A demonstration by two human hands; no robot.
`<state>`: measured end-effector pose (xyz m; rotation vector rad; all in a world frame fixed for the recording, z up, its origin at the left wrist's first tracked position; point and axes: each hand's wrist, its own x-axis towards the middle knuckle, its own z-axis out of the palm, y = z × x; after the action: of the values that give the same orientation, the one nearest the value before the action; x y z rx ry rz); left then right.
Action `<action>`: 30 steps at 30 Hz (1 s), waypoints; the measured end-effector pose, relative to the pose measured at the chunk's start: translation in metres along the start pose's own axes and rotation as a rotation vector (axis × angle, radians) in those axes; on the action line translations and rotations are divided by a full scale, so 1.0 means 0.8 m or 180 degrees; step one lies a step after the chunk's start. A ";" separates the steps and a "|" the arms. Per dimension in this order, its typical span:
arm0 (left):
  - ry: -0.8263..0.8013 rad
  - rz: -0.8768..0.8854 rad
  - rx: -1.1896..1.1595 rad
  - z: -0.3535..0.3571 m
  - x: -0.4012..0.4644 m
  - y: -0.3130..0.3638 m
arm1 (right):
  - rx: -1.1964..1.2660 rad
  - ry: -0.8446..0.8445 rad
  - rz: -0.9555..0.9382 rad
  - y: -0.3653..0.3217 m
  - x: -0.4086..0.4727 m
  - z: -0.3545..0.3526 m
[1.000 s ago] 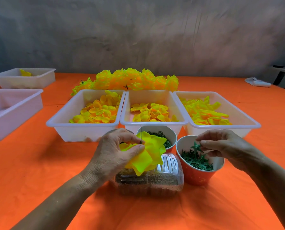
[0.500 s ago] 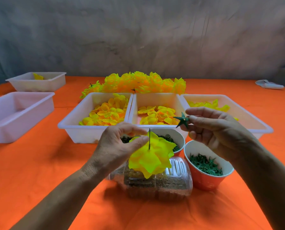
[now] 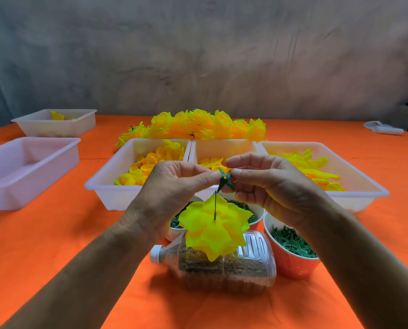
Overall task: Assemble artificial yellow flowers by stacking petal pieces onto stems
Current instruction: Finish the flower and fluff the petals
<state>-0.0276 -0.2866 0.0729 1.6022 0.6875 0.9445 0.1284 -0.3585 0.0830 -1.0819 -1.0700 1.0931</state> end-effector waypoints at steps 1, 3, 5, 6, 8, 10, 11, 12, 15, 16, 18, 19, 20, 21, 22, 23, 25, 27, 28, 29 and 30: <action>0.0002 -0.0069 -0.0019 -0.001 0.000 -0.001 | -0.0021 -0.0001 0.0021 0.001 0.000 0.001; -0.0063 -0.0237 -0.0093 -0.004 0.001 -0.001 | -0.0085 -0.0007 0.0063 0.003 0.001 0.001; -0.0080 -0.0394 -0.0105 -0.006 0.003 -0.002 | -0.0184 -0.0028 0.0069 0.004 0.001 0.002; -0.0065 -0.0448 -0.0089 -0.006 0.004 -0.003 | -0.0237 -0.0036 0.0064 0.004 0.002 0.001; -0.0036 -0.0525 -0.0075 -0.006 0.005 -0.006 | -0.0372 -0.0024 0.0044 0.005 0.003 0.002; -0.0027 -0.0602 -0.0077 -0.006 0.006 -0.009 | -0.0588 0.0009 -0.0009 0.006 0.002 0.002; -0.0038 -0.0645 -0.0092 -0.006 0.007 -0.010 | -0.0694 0.0019 -0.0042 0.006 0.002 0.002; -0.0058 -0.0684 -0.0112 -0.006 0.006 -0.011 | -0.0779 0.0021 -0.0069 0.006 0.001 0.003; -0.0079 -0.0751 -0.0103 -0.006 0.006 -0.015 | -0.0884 0.0059 -0.0085 0.009 -0.001 0.003; -0.0066 -0.0756 -0.0087 -0.006 0.006 -0.016 | -0.0904 0.0078 -0.0082 0.010 -0.002 0.004; -0.0058 -0.0778 -0.0121 -0.005 0.005 -0.018 | -0.0921 0.0112 -0.0058 0.011 -0.002 0.005; -0.0057 -0.0790 -0.0141 -0.004 0.006 -0.019 | -0.0922 0.0125 -0.0040 0.011 -0.002 0.006; -0.0051 -0.0796 -0.0143 -0.004 0.006 -0.020 | -0.0929 0.0137 -0.0020 0.011 -0.002 0.006; -0.0039 -0.0799 -0.0134 -0.004 0.006 -0.022 | -0.0939 0.0149 -0.0001 0.011 -0.002 0.007; -0.0026 -0.0805 -0.0129 -0.004 0.007 -0.023 | -0.0951 0.0160 0.0016 0.011 -0.002 0.008; -0.0016 -0.0817 -0.0137 -0.004 0.007 -0.025 | -0.0972 0.0168 0.0028 0.012 -0.002 0.009; 0.0004 -0.0848 -0.0175 -0.004 0.007 -0.027 | -0.1037 0.0182 0.0036 0.012 -0.001 0.010; 0.0013 -0.0850 -0.0174 -0.003 0.006 -0.028 | -0.1082 0.0192 0.0038 0.012 -0.001 0.010; 0.0011 -0.0843 -0.0174 -0.003 0.006 -0.028 | -0.1101 0.0196 0.0035 0.011 -0.001 0.010; 0.0019 -0.0834 -0.0181 -0.003 0.006 -0.028 | -0.1119 0.0200 0.0026 0.011 -0.001 0.010; 0.0030 -0.0827 -0.0189 -0.004 0.006 -0.029 | -0.1139 0.0201 0.0017 0.010 -0.002 0.010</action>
<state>-0.0268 -0.2757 0.0519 1.4170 0.8437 0.7747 0.1194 -0.3577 0.0759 -1.3921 -1.2415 0.8835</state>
